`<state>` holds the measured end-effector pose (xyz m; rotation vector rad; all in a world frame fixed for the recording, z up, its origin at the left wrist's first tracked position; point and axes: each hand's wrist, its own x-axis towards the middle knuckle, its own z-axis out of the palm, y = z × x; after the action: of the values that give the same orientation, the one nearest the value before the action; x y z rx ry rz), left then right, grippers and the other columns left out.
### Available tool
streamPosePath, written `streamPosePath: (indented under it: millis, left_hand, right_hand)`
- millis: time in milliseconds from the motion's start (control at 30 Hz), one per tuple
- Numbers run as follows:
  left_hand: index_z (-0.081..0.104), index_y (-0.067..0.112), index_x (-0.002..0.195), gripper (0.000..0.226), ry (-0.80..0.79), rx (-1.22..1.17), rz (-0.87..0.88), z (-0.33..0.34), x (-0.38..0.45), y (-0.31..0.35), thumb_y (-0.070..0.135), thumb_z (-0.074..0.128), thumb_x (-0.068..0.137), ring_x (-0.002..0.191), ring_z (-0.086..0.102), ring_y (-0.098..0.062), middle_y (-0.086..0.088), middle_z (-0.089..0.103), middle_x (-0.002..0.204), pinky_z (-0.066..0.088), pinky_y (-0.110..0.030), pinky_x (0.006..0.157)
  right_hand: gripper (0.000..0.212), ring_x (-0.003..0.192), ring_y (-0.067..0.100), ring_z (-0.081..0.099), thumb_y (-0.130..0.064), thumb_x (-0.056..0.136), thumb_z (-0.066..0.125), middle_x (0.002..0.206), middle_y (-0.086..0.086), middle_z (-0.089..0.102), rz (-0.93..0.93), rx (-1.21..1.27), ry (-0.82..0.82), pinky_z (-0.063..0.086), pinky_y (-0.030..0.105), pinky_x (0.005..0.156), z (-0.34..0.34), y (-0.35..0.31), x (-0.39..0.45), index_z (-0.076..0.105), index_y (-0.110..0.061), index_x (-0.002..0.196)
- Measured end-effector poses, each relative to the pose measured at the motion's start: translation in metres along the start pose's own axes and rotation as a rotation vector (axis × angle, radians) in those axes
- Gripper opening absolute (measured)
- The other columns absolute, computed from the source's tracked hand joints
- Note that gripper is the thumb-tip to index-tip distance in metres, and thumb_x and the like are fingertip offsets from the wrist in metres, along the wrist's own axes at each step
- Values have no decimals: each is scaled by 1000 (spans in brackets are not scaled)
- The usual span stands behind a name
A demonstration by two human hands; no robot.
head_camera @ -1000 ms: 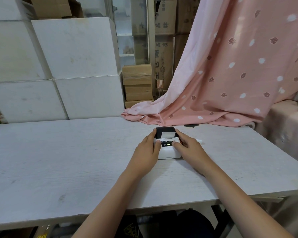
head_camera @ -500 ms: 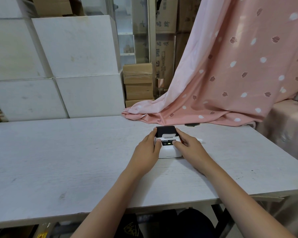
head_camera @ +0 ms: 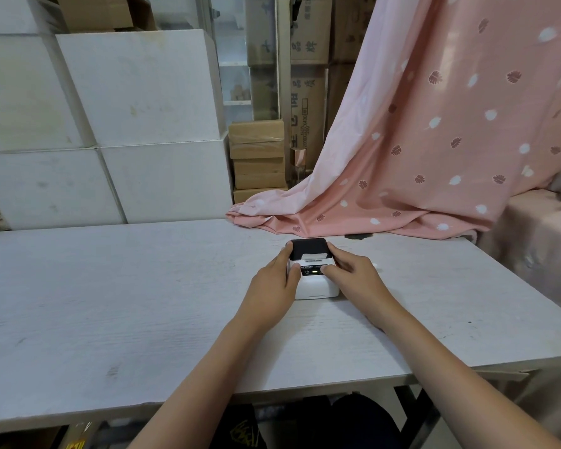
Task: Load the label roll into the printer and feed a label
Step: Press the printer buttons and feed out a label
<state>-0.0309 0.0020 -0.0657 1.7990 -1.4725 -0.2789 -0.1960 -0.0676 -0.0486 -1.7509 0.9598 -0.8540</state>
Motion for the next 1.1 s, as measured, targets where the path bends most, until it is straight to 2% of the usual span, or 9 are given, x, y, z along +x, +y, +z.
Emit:
streamPosePath:
  millis: [67, 133, 200, 333, 467, 567, 633, 767, 1100]
  left_hand:
    - [28, 24, 158, 54, -1, -7, 0, 0, -1, 0, 35, 36, 106, 82, 56, -15, 16, 50, 76, 39, -29, 72]
    - [28, 25, 158, 54, -1, -19, -4, 0, -1, 0, 35, 36, 106, 80, 55, -15, 16, 51, 74, 38, -29, 70]
    - [27, 25, 158, 54, -1, -15, -3, 0, -1, -1, 36, 35, 106, 80, 57, -16, 16, 51, 73, 38, -30, 70]
    - [26, 24, 158, 55, -11, -4, -8, 0, -1, 0, 36, 34, 106, 85, 61, -20, 15, 52, 75, 41, -32, 72]
    - [25, 22, 159, 55, 0, 22, 3, 1, -1, 0, 35, 33, 106, 89, 61, -23, 9, 57, 84, 39, -33, 73]
    - [24, 21, 159, 55, 5, 35, 13, 1, -1, -2, 35, 32, 107, 101, 63, -30, -15, 66, 117, 42, -35, 76]
    - [24, 20, 159, 55, 1, 35, 24, 1, -1, -1, 35, 31, 107, 107, 62, -33, -19, 63, 127, 44, -38, 82]
    - [23, 20, 159, 55, 11, 51, 33, 2, -1, -1, 35, 31, 107, 105, 61, -31, -17, 63, 126, 41, -34, 77]
    - [22, 21, 159, 55, 15, 69, 44, 1, -2, 0, 35, 30, 107, 109, 61, -31, -13, 62, 131, 46, -39, 87]
  right_hand:
    - [58, 117, 7, 67, -17, 94, 63, 122, -12, 76, 3, -29, 6, 47, 27, 107, 0, 2, 0, 55, -31, 150]
    - [60, 111, 9, 67, -20, 93, 63, 117, -8, 77, 4, -55, 14, 47, 25, 101, 1, 3, 2, 53, -31, 151]
    - [64, 107, 20, 66, -29, 89, 61, 112, 5, 76, 1, -78, 26, 50, 31, 96, 2, 5, 2, 50, -33, 152]
    - [63, 127, 35, 56, -27, 90, 59, 133, 23, 62, -9, -89, 23, 44, 46, 111, 2, 8, 3, 51, -34, 152]
    - [63, 129, 35, 55, -27, 90, 59, 136, 23, 60, -5, -95, 26, 43, 47, 112, 2, 8, 3, 50, -34, 153]
    - [69, 127, 34, 57, -33, 86, 58, 135, 22, 61, 5, -100, 31, 45, 46, 111, 3, 9, 4, 47, -34, 154]
    - [69, 125, 35, 58, -33, 86, 58, 133, 23, 62, 11, -103, 31, 45, 45, 110, 3, 9, 4, 47, -35, 154]
    - [67, 126, 34, 58, -30, 90, 59, 135, 22, 61, 19, -106, 30, 45, 44, 110, 3, 9, 5, 45, -34, 156]
    - [74, 128, 32, 58, -38, 82, 57, 138, 18, 61, 3, -78, 26, 45, 44, 111, 3, 10, 7, 47, -33, 155]
